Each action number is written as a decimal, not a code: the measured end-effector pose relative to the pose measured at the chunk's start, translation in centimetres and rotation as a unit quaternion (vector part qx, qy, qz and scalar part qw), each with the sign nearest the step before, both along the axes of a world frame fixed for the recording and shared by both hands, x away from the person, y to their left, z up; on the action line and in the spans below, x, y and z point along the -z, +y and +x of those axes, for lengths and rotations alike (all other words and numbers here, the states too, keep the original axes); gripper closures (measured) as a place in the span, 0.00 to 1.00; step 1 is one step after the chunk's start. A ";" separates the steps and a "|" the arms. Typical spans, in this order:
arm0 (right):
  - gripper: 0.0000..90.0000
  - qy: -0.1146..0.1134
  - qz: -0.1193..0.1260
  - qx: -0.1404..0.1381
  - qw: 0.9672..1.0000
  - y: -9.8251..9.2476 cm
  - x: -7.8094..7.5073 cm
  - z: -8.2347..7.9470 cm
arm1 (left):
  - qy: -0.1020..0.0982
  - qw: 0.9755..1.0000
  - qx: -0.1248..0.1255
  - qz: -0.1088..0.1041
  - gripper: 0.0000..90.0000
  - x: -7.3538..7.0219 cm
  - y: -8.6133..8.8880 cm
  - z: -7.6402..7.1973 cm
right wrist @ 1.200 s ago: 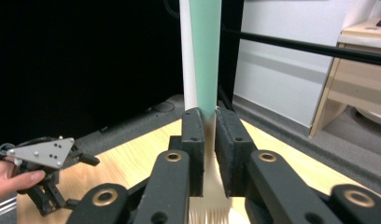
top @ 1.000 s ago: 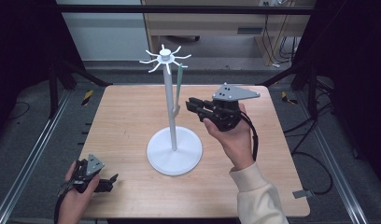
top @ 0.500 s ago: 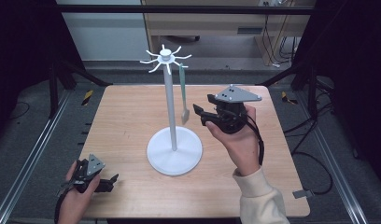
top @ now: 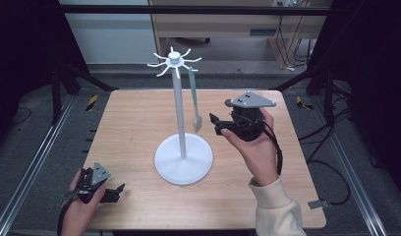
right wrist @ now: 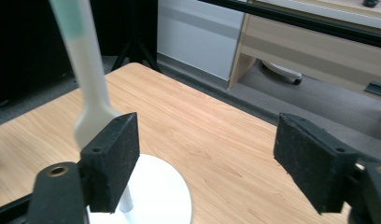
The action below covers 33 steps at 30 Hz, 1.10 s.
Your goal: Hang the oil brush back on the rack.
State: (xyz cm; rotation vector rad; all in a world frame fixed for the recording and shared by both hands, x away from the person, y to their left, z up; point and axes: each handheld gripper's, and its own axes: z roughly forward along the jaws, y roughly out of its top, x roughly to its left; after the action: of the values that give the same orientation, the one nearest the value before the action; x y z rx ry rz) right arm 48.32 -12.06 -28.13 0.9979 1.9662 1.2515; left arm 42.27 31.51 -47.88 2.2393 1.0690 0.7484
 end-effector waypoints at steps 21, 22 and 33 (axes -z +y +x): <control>0.14 0.016 -0.014 0.052 0.998 -4.5 4.6 2.4 | 0.001 1.000 0.001 -0.001 0.03 0.0 -0.1 0.0; 0.14 0.018 -0.016 0.054 0.998 -4.7 4.9 2.5 | 0.001 1.000 0.001 -0.001 0.03 0.0 -0.1 0.0; 0.14 0.065 -0.029 0.079 0.994 -6.1 8.3 3.8 | 0.003 1.000 0.002 -0.002 0.03 0.1 -0.1 0.1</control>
State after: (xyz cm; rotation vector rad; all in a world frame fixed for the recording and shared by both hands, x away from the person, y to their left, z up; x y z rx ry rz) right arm 52.14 -18.20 -36.40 1.2064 1.9671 1.0606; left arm 42.34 31.44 -47.94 2.2411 1.0684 0.7386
